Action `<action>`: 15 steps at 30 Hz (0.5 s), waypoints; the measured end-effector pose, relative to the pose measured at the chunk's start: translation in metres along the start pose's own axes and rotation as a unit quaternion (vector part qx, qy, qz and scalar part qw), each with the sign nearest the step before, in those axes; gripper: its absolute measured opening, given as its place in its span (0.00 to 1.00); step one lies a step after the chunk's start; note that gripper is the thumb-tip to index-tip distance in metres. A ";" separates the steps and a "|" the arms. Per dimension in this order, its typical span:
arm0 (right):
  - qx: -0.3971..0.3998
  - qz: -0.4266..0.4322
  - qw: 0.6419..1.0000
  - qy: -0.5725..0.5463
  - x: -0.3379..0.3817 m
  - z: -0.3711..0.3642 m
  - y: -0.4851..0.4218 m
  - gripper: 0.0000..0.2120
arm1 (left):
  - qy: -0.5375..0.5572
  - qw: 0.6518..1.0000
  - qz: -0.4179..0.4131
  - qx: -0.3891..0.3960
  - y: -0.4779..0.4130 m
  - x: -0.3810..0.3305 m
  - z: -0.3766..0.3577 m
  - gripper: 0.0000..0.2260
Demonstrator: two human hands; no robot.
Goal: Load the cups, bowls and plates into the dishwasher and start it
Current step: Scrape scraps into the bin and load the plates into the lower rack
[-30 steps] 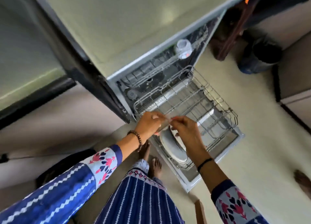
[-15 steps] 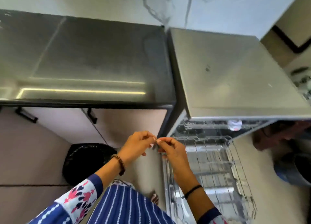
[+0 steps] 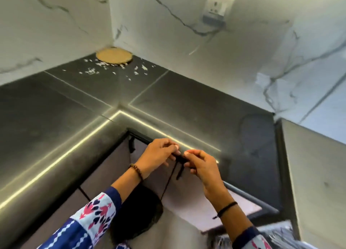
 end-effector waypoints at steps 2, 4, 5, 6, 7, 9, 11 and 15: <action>0.024 0.007 1.000 0.007 0.026 -0.043 -0.017 0.07 | 0.011 1.000 -0.001 -0.015 -0.024 -0.010 0.035 0.06; 0.046 0.020 0.999 0.002 0.052 -0.087 -0.039 0.07 | 0.021 0.999 -0.005 -0.031 -0.050 -0.019 0.072 0.06; 0.054 0.024 0.998 0.003 0.062 -0.109 -0.050 0.07 | 0.024 0.999 -0.006 -0.041 -0.063 -0.022 0.090 0.06; 0.059 0.027 0.998 0.002 0.071 -0.129 -0.061 0.07 | 0.027 0.998 -0.007 -0.051 -0.075 -0.025 0.107 0.06; 0.064 0.030 0.998 0.000 0.078 -0.146 -0.070 0.07 | 0.031 0.998 -0.008 -0.059 -0.085 -0.028 0.121 0.06; 0.078 0.037 0.996 -0.006 0.093 -0.184 -0.089 0.06 | 0.043 0.996 -0.008 -0.080 -0.108 -0.032 0.153 0.07; 0.084 0.038 0.996 -0.002 0.102 -0.214 -0.103 0.06 | 0.050 0.994 -0.002 -0.094 -0.127 -0.032 0.179 0.07; 0.101 0.038 0.994 -0.006 0.115 -0.256 -0.123 0.07 | 0.054 0.993 0.005 -0.105 -0.157 -0.032 0.216 0.07</action>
Point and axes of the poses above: each hand's wrist, its own y-axis away from the middle knuckle, its own z-axis out of the back of the hand, x = y × z, the point moved 10 cm from there along -y, towards the middle knuckle, and after that the axes turned 11 degrees about -x, right-handed, at the moved point
